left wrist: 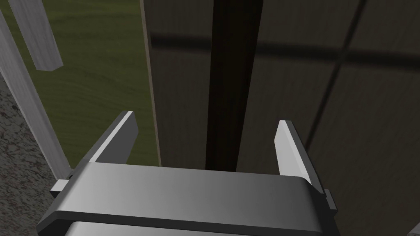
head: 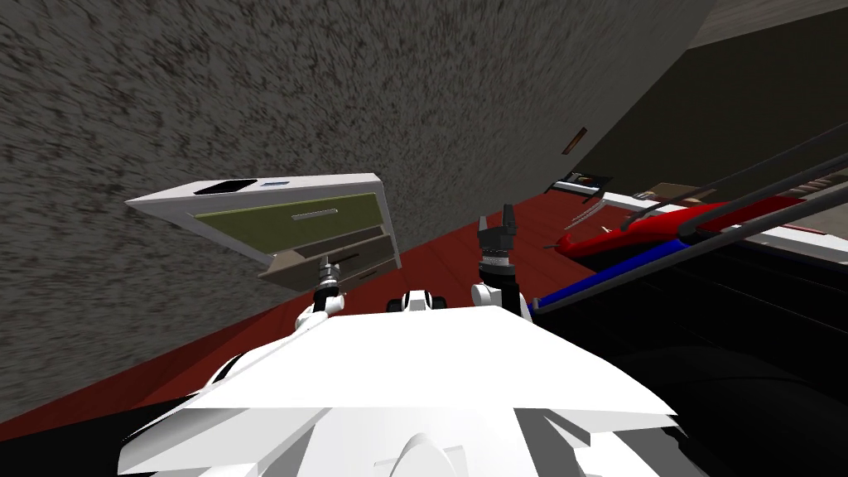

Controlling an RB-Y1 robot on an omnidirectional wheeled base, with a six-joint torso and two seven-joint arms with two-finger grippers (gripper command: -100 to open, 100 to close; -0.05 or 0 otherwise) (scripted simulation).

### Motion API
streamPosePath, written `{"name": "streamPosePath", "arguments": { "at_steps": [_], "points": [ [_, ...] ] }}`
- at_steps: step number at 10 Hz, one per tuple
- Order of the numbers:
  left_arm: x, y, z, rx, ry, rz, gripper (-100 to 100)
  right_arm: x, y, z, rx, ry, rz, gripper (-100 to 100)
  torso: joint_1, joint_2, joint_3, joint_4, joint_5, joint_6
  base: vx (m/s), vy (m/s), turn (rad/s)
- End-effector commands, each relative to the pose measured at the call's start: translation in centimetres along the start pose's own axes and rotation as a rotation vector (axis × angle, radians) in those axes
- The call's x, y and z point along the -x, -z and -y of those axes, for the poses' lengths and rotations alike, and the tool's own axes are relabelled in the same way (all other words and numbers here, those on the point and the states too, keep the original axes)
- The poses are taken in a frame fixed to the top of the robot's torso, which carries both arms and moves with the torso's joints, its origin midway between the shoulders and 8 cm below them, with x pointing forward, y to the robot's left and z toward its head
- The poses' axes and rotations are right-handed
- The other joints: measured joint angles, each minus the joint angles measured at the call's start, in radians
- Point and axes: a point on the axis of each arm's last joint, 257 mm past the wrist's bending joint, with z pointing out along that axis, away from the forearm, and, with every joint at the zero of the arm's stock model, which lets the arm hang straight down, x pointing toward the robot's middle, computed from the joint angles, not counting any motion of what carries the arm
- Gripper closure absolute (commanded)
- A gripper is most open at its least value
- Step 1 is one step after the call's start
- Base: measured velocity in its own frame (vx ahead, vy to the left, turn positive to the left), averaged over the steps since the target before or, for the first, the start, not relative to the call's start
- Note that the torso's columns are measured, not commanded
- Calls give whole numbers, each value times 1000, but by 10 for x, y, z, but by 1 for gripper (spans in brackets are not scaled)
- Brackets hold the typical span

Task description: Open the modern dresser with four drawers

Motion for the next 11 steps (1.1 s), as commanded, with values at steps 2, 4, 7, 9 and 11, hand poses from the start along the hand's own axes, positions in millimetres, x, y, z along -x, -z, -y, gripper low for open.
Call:
{"name": "streamPosePath", "arguments": {
  "at_steps": [2,4,7,9,11],
  "points": [
    [4,-23,15,-1,-1,2,-100,0,0,0,0,0,0,0,-1,1,1,0,0,0,-38,-25,3],
    [8,-40,26,-2,-2,4,-100,0,0,0,0,0,0,0,-2,2,1,0,-1,0,-70,-47,6],
    [10,-48,32,-2,-3,6,-100,0,0,0,0,0,0,0,-2,1,1,1,-2,-1,-43,-33,1],
    [12,-44,26,13,-2,8,0,0,0,0,0,0,0,0,-2,1,0,1,-2,0,0,0,0],
    [12,-43,25,16,-2,9,0,0,0,0,0,0,0,0,-2,1,1,1,-1,0,0,0,0]
  ]
}}
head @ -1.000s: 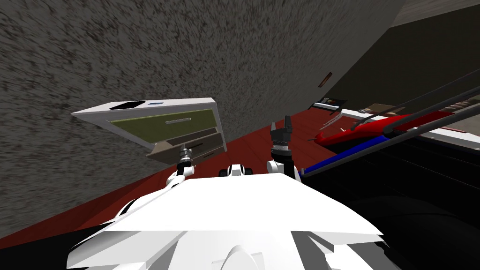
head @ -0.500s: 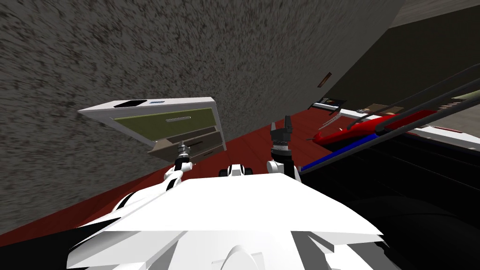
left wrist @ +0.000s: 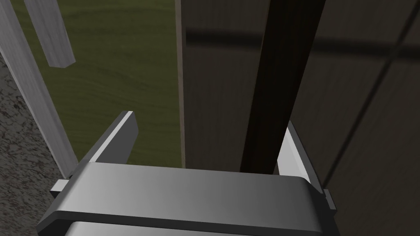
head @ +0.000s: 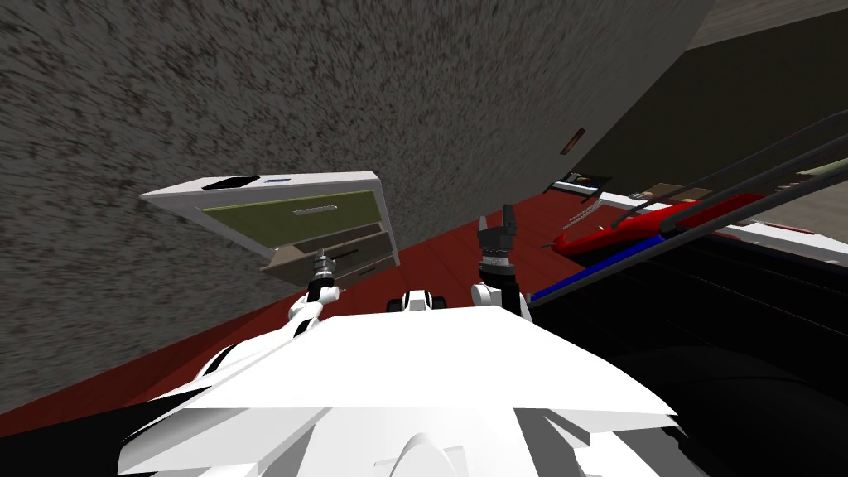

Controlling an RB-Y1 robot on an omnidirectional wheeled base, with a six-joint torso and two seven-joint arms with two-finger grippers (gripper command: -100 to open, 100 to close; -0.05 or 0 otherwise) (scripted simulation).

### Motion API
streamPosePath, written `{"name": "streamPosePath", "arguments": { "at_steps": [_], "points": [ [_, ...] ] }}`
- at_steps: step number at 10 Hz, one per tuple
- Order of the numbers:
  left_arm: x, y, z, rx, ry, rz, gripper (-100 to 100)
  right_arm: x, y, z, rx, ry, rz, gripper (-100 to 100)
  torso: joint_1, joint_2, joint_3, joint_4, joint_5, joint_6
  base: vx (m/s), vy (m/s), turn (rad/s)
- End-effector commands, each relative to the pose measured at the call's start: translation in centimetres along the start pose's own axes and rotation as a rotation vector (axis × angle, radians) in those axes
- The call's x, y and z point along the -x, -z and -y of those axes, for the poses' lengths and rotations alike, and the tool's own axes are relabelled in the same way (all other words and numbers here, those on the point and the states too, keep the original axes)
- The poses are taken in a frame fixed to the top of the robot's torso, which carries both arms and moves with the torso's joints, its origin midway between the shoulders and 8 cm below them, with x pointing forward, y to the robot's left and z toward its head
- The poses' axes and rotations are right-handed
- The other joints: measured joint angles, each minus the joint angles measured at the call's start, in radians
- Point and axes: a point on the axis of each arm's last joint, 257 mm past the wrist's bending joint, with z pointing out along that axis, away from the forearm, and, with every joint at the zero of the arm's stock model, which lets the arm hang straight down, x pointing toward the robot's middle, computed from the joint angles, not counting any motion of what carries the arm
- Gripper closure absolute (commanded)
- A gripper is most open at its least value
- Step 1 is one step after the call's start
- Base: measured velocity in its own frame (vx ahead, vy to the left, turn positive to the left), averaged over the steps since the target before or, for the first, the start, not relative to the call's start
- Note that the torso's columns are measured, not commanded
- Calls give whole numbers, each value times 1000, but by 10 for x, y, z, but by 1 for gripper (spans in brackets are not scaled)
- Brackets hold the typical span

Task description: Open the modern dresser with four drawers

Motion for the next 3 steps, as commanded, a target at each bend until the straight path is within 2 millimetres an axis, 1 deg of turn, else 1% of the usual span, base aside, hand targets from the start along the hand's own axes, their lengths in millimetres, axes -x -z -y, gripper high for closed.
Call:
{"name": "streamPosePath", "arguments": {
  "at_steps": [1,3],
  "points": [
    [0,0,0,1,0,0,0,0,0,0,0,0,0,0,0,0,0,0,0,0,0,0,0],
    [0,0,-1,2,0,0,0,0,0,0,0,0,0,0,0,0,0,0,0,0,0,0,0]
  ]
}}
